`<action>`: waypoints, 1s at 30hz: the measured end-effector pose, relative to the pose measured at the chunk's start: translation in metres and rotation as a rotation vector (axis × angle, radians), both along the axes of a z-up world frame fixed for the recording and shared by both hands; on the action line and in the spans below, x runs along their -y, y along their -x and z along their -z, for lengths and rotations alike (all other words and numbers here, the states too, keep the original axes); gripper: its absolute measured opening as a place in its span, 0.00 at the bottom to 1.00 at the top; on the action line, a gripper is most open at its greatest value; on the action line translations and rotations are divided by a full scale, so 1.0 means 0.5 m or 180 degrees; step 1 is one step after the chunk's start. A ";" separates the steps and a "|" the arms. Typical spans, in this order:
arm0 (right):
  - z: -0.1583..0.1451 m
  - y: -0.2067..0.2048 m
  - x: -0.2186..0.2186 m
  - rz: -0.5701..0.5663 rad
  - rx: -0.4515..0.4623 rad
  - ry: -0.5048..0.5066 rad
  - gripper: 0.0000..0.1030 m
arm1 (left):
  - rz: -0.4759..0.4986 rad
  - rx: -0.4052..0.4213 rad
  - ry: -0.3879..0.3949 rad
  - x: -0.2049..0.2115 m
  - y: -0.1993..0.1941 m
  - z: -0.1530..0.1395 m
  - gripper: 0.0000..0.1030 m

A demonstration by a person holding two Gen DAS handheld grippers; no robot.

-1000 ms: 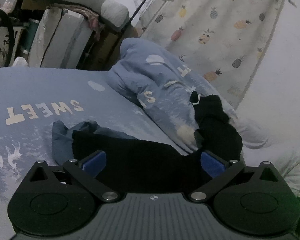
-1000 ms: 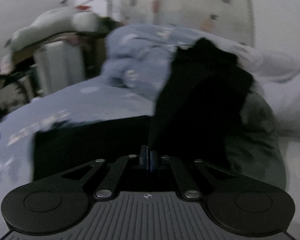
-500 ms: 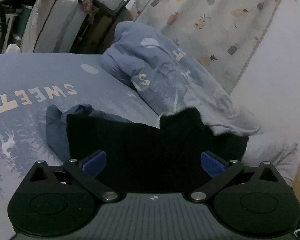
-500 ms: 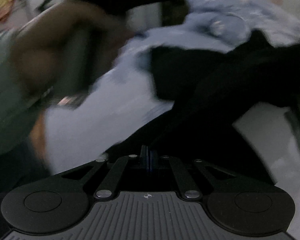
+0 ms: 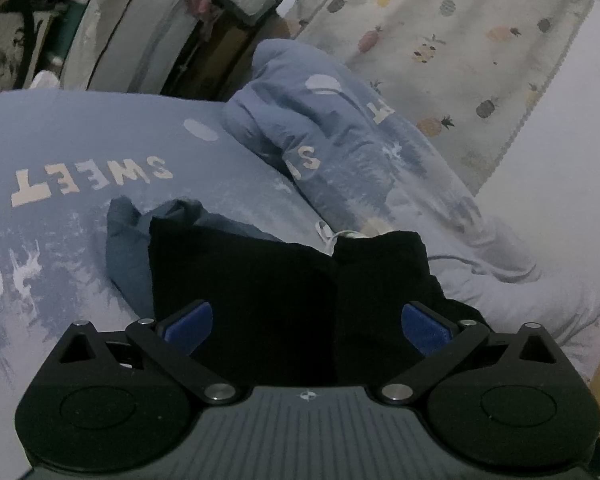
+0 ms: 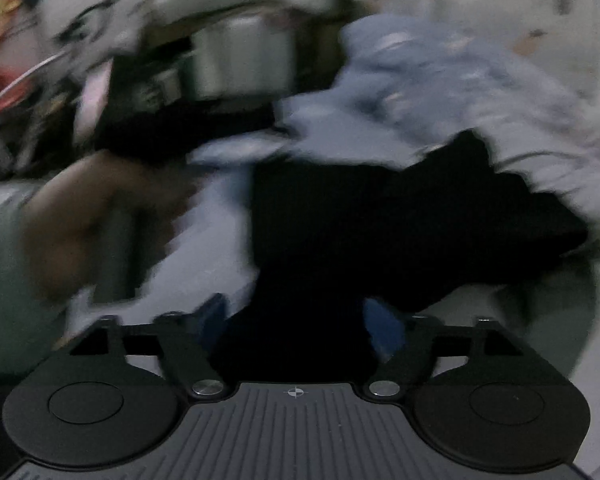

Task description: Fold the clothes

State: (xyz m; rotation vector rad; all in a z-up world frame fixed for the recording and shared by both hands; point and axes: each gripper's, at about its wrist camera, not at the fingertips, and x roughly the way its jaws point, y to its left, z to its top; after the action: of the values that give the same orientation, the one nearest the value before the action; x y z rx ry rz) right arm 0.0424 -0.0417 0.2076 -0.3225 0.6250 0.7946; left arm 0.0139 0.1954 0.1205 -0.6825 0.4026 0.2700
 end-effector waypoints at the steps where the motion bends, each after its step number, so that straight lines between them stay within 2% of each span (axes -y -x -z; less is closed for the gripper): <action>1: -0.003 -0.025 0.002 0.0129 0.0158 0.0009 0.95 | -0.0023 0.0005 0.0022 -0.001 0.001 0.000 1.00; 5: 0.006 -0.134 -0.023 0.0438 0.0459 0.0072 0.96 | -0.0127 0.0057 0.0076 -0.010 0.007 -0.003 1.00; 10: 0.080 -0.277 -0.115 0.0441 0.0429 0.0363 0.95 | -0.0186 0.0050 0.0118 -0.025 0.005 0.005 1.00; 13: 0.132 -0.353 -0.162 0.0555 0.0354 0.0530 0.93 | -0.0183 0.0025 0.0232 -0.033 0.002 0.012 1.00; 14: 0.153 -0.374 -0.175 0.0592 0.0269 0.0613 0.82 | -0.0184 0.0019 0.0279 -0.036 0.001 0.015 1.00; 15: 0.176 -0.388 -0.186 0.0624 0.0187 0.0696 0.66 | -0.0186 0.0013 0.0326 -0.040 0.000 0.017 1.00; 16: 0.192 -0.391 -0.189 0.0647 0.0134 0.0729 0.61 | -0.0187 0.0007 0.0373 -0.043 -0.001 0.020 1.00; 18: 0.203 -0.388 -0.179 0.0680 0.0087 0.0674 0.41 | -0.0190 -0.0004 0.0468 -0.050 -0.003 0.026 1.00; 19: 0.209 -0.387 -0.174 0.0697 0.0064 0.0646 0.34 | -0.0191 -0.0010 0.0515 -0.053 -0.004 0.028 1.00; 20: 0.215 -0.385 -0.169 0.0714 0.0041 0.0618 0.18 | -0.0188 -0.0015 0.0547 -0.054 -0.005 0.030 1.00; 21: 0.213 -0.376 -0.159 0.0717 0.0042 0.0575 0.09 | -0.0181 -0.0019 0.0571 -0.054 -0.006 0.036 1.00; 23: 0.191 -0.340 -0.126 0.0691 0.0107 0.0451 0.05 | -0.0164 -0.0019 0.0599 -0.055 -0.007 0.039 1.00; 26: 0.162 -0.285 -0.074 0.0657 0.0181 0.0281 0.03 | -0.0146 0.0024 0.0626 -0.057 -0.006 0.040 1.00; 30: 0.146 -0.194 0.031 0.0678 0.0048 0.0185 0.02 | -0.0158 0.0025 0.0595 -0.056 -0.005 0.042 1.00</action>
State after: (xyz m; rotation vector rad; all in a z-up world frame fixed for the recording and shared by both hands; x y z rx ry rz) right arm 0.1394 -0.0572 0.1346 -0.3088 0.6571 0.5702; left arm 0.0164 0.2237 0.0995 -0.8774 0.4070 0.2787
